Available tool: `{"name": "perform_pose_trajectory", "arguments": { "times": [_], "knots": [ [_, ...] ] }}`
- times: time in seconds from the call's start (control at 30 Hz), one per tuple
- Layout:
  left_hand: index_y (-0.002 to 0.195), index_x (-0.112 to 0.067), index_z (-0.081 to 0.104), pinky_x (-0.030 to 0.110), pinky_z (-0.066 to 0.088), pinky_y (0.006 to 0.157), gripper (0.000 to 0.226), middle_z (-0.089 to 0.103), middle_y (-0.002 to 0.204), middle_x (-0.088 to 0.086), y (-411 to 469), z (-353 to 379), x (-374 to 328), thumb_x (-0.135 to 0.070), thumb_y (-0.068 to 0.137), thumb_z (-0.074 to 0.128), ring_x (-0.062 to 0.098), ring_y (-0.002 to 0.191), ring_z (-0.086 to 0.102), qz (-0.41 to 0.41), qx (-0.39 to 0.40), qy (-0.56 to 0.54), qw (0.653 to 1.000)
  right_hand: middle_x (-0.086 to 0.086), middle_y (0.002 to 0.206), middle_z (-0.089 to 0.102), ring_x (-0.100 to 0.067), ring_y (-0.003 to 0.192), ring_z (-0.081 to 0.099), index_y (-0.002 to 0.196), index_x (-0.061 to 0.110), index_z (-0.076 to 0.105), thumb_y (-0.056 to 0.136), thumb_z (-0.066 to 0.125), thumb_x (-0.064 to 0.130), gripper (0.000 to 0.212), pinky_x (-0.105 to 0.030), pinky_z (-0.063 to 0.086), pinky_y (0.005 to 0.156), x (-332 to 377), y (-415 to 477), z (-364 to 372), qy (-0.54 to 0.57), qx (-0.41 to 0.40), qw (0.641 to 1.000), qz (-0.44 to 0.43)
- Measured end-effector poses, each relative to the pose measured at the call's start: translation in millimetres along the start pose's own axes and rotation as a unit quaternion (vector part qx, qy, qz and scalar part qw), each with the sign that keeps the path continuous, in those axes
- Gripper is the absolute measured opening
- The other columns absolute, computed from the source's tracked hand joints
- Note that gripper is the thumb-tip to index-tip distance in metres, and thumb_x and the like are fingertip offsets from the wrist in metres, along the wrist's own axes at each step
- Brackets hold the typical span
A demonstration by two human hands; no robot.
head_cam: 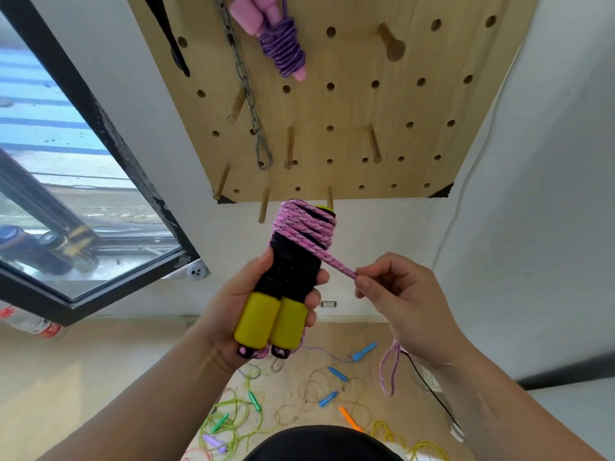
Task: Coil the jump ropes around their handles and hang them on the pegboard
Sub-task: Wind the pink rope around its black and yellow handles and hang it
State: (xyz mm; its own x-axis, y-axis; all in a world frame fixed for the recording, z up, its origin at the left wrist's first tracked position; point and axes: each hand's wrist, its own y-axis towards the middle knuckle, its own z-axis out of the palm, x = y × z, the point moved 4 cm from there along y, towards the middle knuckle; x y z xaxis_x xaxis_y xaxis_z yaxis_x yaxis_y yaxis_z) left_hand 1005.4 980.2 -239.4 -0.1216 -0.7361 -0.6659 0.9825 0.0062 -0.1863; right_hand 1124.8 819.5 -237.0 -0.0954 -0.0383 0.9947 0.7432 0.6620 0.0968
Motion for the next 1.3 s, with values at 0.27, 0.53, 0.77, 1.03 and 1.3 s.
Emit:
{"name": "perform_pose_trajectory", "arguments": {
  "times": [0.27,0.53,0.77,1.03,1.3],
  "knots": [
    [0.130,-0.003,0.060,0.041,0.054,0.073,0.054,0.065,0.115,0.023,-3,-10,7,-0.038,0.090,0.068,0.028,0.082,0.066,-0.027,0.075,0.015,0.997,0.001,0.074,0.071,-0.009,0.072,0.066,0.086,0.014,0.072,0.091,0.070,0.003,0.013,-0.016,0.050,0.067,-10,11,-11,-0.082,0.029,0.996,0.002],
    [0.109,-0.002,0.067,0.039,0.056,0.075,0.039,0.072,0.104,0.025,-2,-9,0,-0.017,0.074,0.077,0.032,0.083,0.069,-0.128,0.058,0.369,0.919,0.011,0.078,0.072,-0.003,0.073,0.066,0.086,0.023,0.074,0.087,0.077,0.018,0.005,-0.018,0.052,0.069,-16,47,-9,-0.283,0.212,0.935,0.026],
    [0.104,-0.025,0.074,0.025,0.058,0.077,0.034,0.074,0.091,-0.011,7,-14,-1,-0.030,0.073,0.087,0.005,0.082,0.069,-0.113,-0.014,0.721,0.683,0.011,0.090,0.066,-0.007,0.083,0.061,0.094,0.021,0.069,0.095,0.067,0.031,0.010,-0.031,0.052,0.077,-5,71,21,-0.478,0.298,0.826,-0.025],
    [0.088,-0.027,0.073,0.027,0.048,0.058,0.028,0.066,0.074,-0.008,17,-32,-10,-0.040,0.064,0.082,0.009,0.069,0.060,-0.053,-0.143,0.800,0.581,0.005,0.087,0.065,-0.012,0.078,0.060,0.094,0.021,0.067,0.098,0.059,0.030,0.013,-0.032,0.051,0.070,-17,44,50,-0.442,0.213,0.871,-0.008],
    [0.082,-0.023,0.073,0.034,0.059,0.063,0.025,0.071,0.071,-0.006,22,-42,-22,-0.032,0.065,0.088,0.011,0.064,0.068,-0.001,-0.292,0.679,0.674,0.012,0.074,0.062,-0.015,0.067,0.060,0.106,0.023,0.071,0.102,0.054,0.026,0.018,-0.040,0.058,0.066,-28,19,42,-0.317,0.131,0.939,-0.001]
  ]
}}
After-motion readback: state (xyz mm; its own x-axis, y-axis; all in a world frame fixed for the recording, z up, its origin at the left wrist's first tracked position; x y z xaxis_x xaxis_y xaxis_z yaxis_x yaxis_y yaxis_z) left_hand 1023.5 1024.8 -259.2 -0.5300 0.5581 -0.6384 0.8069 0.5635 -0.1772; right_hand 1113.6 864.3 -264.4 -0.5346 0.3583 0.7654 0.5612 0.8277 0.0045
